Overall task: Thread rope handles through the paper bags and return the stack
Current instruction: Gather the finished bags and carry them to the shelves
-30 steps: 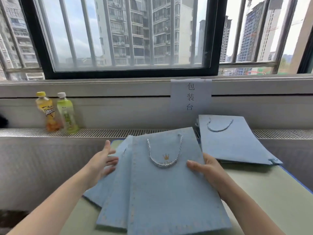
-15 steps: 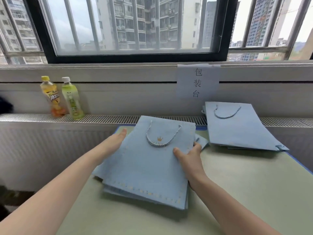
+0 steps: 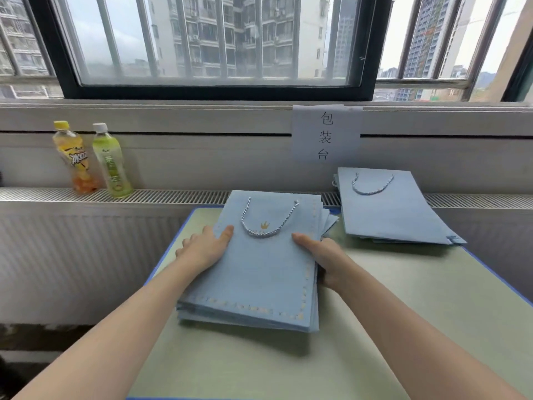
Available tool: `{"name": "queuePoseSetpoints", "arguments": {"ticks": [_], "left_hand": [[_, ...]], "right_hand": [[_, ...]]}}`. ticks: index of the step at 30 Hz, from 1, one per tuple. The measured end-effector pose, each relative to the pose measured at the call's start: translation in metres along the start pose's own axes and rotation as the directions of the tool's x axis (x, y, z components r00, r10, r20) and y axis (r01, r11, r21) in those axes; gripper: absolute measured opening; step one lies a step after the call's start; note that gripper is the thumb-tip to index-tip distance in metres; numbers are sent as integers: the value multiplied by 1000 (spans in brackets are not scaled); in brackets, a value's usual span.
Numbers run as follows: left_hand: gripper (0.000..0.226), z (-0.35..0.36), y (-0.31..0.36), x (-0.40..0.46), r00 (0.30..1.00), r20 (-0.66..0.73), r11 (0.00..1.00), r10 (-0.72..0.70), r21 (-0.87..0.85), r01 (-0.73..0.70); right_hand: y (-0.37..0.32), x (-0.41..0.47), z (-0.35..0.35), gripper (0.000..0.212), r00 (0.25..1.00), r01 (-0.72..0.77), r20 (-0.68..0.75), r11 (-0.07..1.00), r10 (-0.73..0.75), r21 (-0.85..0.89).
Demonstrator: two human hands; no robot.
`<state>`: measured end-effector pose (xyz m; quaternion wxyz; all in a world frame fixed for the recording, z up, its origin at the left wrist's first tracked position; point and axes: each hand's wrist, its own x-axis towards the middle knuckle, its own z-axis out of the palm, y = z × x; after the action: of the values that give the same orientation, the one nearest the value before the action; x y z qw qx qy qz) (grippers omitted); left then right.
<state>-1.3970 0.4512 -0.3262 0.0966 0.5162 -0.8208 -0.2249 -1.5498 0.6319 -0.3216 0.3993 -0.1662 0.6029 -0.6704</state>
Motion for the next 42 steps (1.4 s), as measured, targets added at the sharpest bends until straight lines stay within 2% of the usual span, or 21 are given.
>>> {"name": "queuePoseSetpoints", "arguments": {"ticks": [2, 5, 7, 10, 11, 15, 17, 20, 22, 25, 27, 29, 31, 33, 35, 36, 37, 39, 40, 42], "left_hand": [[88, -4, -8, 2, 1000, 6, 973, 14, -232, -12], [90, -24, -6, -15, 991, 20, 814, 130, -573, -95], [93, -41, -1, -21, 955, 12, 689, 295, -695, -204], [100, -63, 10, -31, 892, -136, 506, 432, -781, -365], [101, -67, 13, -36, 866, -158, 474, 475, -783, -403], [115, -75, 24, -65, 750, -112, 478, 652, -707, -521], [112, -72, 23, -72, 731, -63, 504, 680, -684, -527], [95, -66, 22, -77, 767, -43, 510, 640, -722, -466], [95, -63, 23, -79, 784, -27, 505, 620, -751, -425], [100, -59, 25, -80, 760, 14, 493, 650, -768, -408], [97, -51, 29, -79, 767, -29, 474, 641, -771, -426], [87, -45, 32, -79, 803, -136, 398, 580, -813, -425], [78, -43, 34, -80, 840, -198, 324, 506, -858, -398], [78, -46, 32, -77, 842, -190, 306, 506, -873, -381], [78, -51, 29, -74, 832, -142, 341, 536, -865, -367], [77, -53, 28, -73, 830, -115, 361, 546, -861, -357], [76, -55, 27, -72, 827, -93, 376, 555, -858, -349], [79, -57, 26, -72, 811, -50, 411, 583, -843, -347], [83, -59, 26, -73, 803, -27, 433, 596, -831, -350], [85, -61, 25, -74, 794, -1, 462, 608, -813, -355]], "right_hand": [[-6, -6, -1, 31, 993, 117, 23, 993, -116, -27], [-29, -21, -6, 38, 949, 306, 89, 951, -301, -52], [-46, -32, -12, 44, 889, 442, 166, 894, -427, -72], [-70, -49, -22, 42, 808, 570, 231, 818, -542, -76], [-75, -53, -27, 43, 789, 595, 255, 798, -559, -90], [-80, -63, -48, 64, 758, 628, 376, 751, -533, -203], [-73, -68, -59, 67, 755, 618, 423, 759, -501, -204], [-66, -73, -68, 76, 765, 594, 452, 774, -459, -220], [-68, -75, -69, 72, 763, 587, 477, 777, -436, -228], [-69, -78, -65, 69, 754, 595, 498, 767, -429, -240], [-66, -80, -59, 78, 770, 590, 452, 772, -450, -237], [-61, -80, -53, 92, 792, 581, 395, 772, -465, -258], [-62, -84, -53, 87, 788, 580, 424, 769, -446, -269], [-75, -89, -55, 69, 742, 612, 459, 772, -488, -169], [-100, -91, -60, 77, 738, 626, 339, 780, -583, -22], [-115, -91, -61, 83, 744, 638, 259, 770, -616, -2], [-131, -92, -59, 85, 732, 672, 213, 738, -648, -63], [-157, -93, -52, 70, 702, 710, 266, 620, -660, -335], [-169, -94, -45, 58, 712, 697, 338, 560, -615, -448], [-190, -99, -29, 44, 760, 650, 481, 506, -438, -566]]}}
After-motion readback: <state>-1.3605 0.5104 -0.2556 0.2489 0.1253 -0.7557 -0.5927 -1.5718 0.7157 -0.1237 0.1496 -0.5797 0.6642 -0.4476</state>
